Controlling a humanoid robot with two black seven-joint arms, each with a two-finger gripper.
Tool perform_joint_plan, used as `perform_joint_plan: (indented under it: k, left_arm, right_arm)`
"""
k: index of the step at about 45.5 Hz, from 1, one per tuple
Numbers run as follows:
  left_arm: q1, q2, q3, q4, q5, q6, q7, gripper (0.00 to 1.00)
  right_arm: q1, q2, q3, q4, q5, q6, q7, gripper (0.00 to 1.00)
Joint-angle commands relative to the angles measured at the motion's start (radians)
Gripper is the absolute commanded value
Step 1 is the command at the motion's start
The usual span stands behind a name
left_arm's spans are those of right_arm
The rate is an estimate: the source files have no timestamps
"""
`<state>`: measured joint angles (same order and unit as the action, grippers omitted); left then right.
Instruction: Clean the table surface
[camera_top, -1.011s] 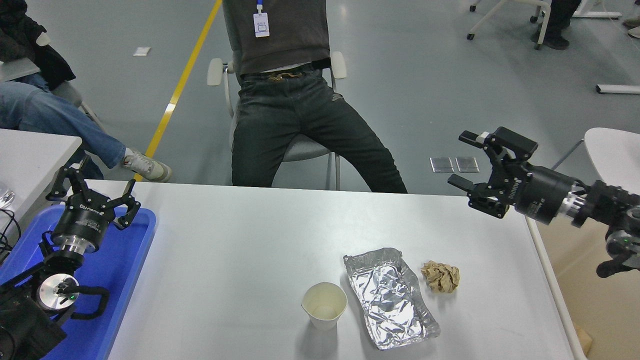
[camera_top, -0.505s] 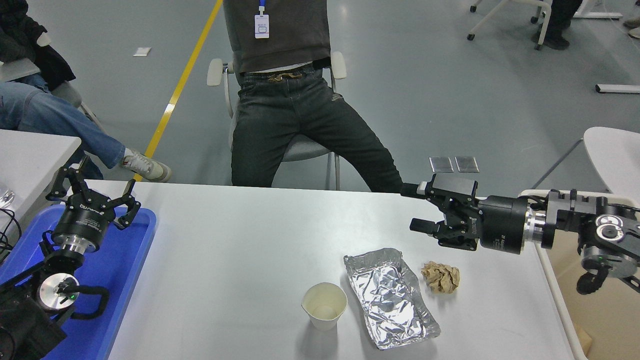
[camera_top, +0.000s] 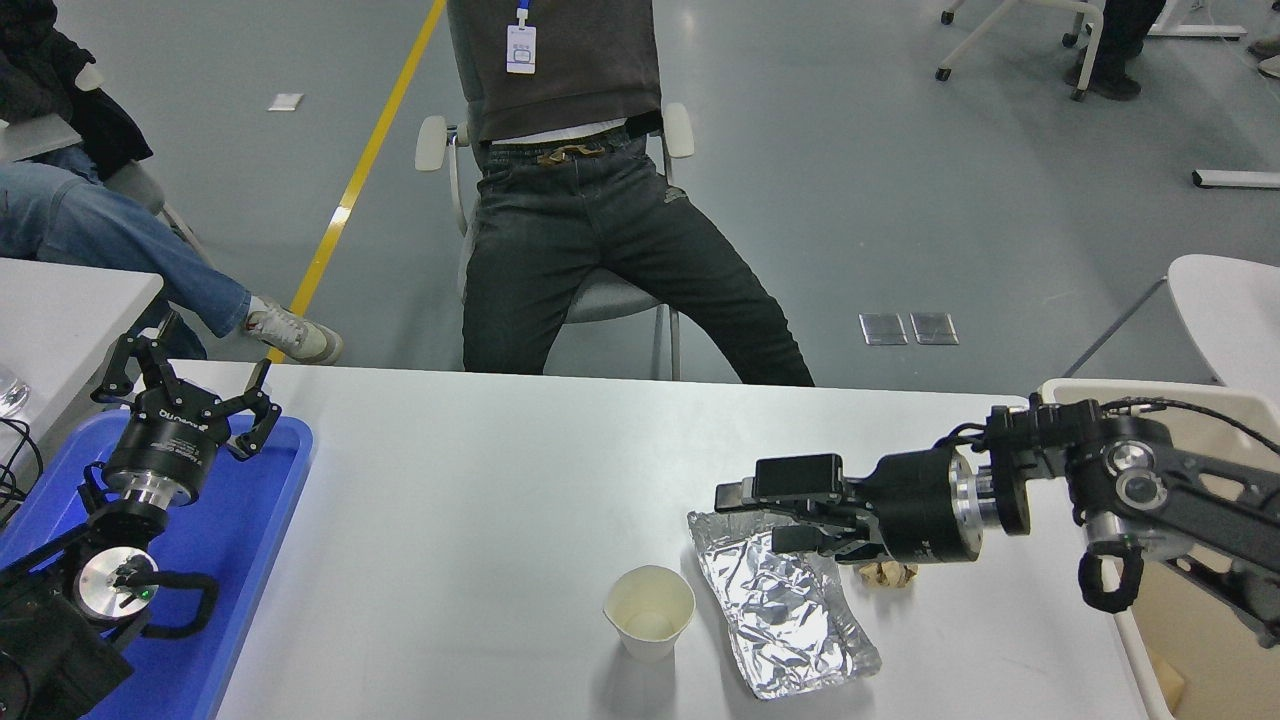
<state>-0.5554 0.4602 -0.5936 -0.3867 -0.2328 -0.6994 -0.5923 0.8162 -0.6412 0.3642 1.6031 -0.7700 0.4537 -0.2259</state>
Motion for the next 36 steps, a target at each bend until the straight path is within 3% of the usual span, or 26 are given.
perform_joint_plan:
  k: [1,17,36]
  left_arm:
    - [0.0,0.0,0.0,0.0,0.0,0.0,0.0,1.0]
    - [0.0,0.0,0.0,0.0,0.0,0.0,0.0,1.0]
    - [0.0,0.0,0.0,-0.001,0.0,-0.002,0.0,1.0]
  right_arm:
    - [0.04,0.112,-0.051,-0.066,0.005,-0.003,-0.131,0.99]
    - [0.061,0.19,-0.097,-0.153,-0.012,-0.018,-0.207,0.99]
    - [0.043,0.294,-0.097,-0.219,-0.015,-0.07,-0.211,0.99]
